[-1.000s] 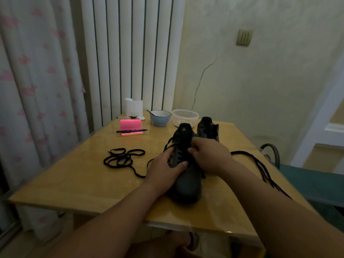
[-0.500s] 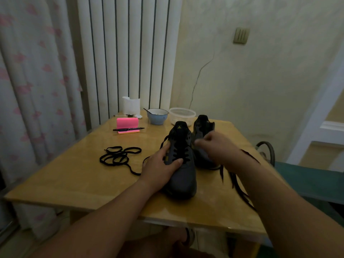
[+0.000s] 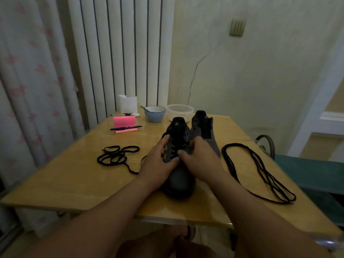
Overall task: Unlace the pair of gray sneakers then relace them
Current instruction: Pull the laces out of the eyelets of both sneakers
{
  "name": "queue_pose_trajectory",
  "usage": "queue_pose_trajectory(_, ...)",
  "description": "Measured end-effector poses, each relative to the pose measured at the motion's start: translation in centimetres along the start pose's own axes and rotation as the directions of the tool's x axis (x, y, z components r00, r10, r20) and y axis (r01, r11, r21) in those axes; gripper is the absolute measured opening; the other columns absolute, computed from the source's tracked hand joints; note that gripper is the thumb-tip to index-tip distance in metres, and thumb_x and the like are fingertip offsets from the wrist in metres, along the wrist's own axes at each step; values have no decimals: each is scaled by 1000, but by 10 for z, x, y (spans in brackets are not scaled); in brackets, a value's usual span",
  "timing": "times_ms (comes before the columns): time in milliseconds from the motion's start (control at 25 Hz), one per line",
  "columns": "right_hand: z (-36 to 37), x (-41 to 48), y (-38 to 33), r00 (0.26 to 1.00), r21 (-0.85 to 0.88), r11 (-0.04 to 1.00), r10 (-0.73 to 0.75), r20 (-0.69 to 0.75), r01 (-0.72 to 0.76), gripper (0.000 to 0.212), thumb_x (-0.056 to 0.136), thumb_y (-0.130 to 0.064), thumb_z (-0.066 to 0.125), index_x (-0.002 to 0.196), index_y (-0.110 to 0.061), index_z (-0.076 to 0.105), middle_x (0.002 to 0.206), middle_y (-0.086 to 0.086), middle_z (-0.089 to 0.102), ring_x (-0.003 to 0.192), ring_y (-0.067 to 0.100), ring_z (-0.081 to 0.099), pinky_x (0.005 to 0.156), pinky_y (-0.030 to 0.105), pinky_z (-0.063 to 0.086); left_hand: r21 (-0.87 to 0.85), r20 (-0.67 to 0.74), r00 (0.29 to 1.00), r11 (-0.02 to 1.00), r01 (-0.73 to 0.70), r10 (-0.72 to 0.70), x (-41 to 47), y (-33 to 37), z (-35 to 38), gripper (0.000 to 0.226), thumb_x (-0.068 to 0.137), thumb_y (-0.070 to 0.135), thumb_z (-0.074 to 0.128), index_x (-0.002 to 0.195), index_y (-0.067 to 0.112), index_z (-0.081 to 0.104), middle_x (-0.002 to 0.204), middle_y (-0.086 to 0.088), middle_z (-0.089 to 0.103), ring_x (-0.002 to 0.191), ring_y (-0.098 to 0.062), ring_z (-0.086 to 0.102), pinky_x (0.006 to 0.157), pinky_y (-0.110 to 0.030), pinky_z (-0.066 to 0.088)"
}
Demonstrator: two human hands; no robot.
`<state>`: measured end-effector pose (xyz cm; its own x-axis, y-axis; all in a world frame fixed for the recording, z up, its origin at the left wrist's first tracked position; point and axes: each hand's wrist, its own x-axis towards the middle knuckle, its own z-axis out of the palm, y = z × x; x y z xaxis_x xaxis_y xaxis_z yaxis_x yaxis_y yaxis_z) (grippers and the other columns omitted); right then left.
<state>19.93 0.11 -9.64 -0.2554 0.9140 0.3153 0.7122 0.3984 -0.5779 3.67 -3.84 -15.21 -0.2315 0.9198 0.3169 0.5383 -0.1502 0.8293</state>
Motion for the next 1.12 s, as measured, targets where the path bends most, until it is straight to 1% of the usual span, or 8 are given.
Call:
queue_pose_trajectory(120, 28, -10, 17, 991, 274, 955, 129, -22, -118, 35, 97, -53, 63, 109, -24, 48, 109, 0, 59, 90, 13, 60, 70, 33, 51, 60, 21, 1000, 998, 20, -21, 14, 10, -7, 77, 80, 63, 59, 152, 47, 39, 139, 11, 44, 125, -12, 53, 108, -50, 50)
queue_pose_trajectory(280, 34, -20, 23, 993, 322, 946, 78, -92, -44, 42, 101, -50, 59, 132, -22, 51, 119, -5, 51, 100, 9, 53, 70, 20, 39, 78, 8, 1000, 997, 7, -7, 32, 21, -18, 47, 83, 44, 58, 129, 55, 52, 117, 13, 55, 99, -13, 61, 94, -53, 55)
queue_pose_trajectory(440, 36, -26, 26, 994, 374, 927, 59, -89, -21, 48, 103, -51, 57, 143, -24, 50, 120, -6, 47, 103, 9, 50, 81, 25, 40, 112, 126, 988, 989, -100, 86, 45, 30, -30, 52, 99, 17, 60, 141, 47, 54, 107, -2, 56, 93, -16, 59, 79, -29, 50)
queue_pose_trajectory(600, 36, -24, 27, 993, 405, 914, 61, -99, -15, 46, 102, -49, 59, 140, -24, 52, 118, -7, 47, 100, 7, 50, 80, 24, 41, 293, 298, 949, 937, -190, 99, 56, 47, -34, 33, 104, 30, 63, 136, 29, 58, 106, -3, 59, 91, -14, 60, 74, -26, 50)
queue_pose_trajectory(760, 39, -24, 29, 991, 413, 911, 55, -123, 1, 42, 101, -47, 60, 137, -25, 54, 117, -6, 49, 102, 9, 53, 85, 28, 45, 246, 398, 918, 963, -113, 6, 61, 62, -39, 19, 103, 25, 65, 122, 22, 63, 90, 3, 61, 74, -3, 58, 55, -7, 42)
queue_pose_trajectory(880, 39, -24, 29, 991, 423, 906, 61, -121, -4, 41, 101, -47, 61, 136, -26, 54, 118, -6, 50, 106, 11, 54, 86, 30, 46, 241, 448, 894, 965, -99, -21, 63, 69, -41, 14, 104, 24, 65, 118, 23, 65, 87, 9, 61, 74, 0, 59, 60, -10, 43)
queue_pose_trajectory(960, 40, -23, 30, 990, 417, 909, 58, -125, 0, 42, 101, -47, 61, 137, -26, 54, 119, -6, 51, 107, 11, 54, 86, 29, 46, 216, 425, 905, 972, -89, -11, 63, 69, -37, 5, 103, 23, 66, 108, 21, 66, 90, 5, 65, 82, -7, 62, 67, -18, 46)
queue_pose_trajectory(1120, 41, -23, 31, 990, 427, 904, 69, -123, -10, 43, 102, -45, 61, 139, -24, 52, 121, -7, 50, 105, 8, 52, 79, 21, 42, -7, 461, 887, 999, 32, -25, 65, 63, -40, 14, 99, 16, 68, 87, 17, 61, 92, -1, 66, 89, -14, 64, 79, -30, 50)
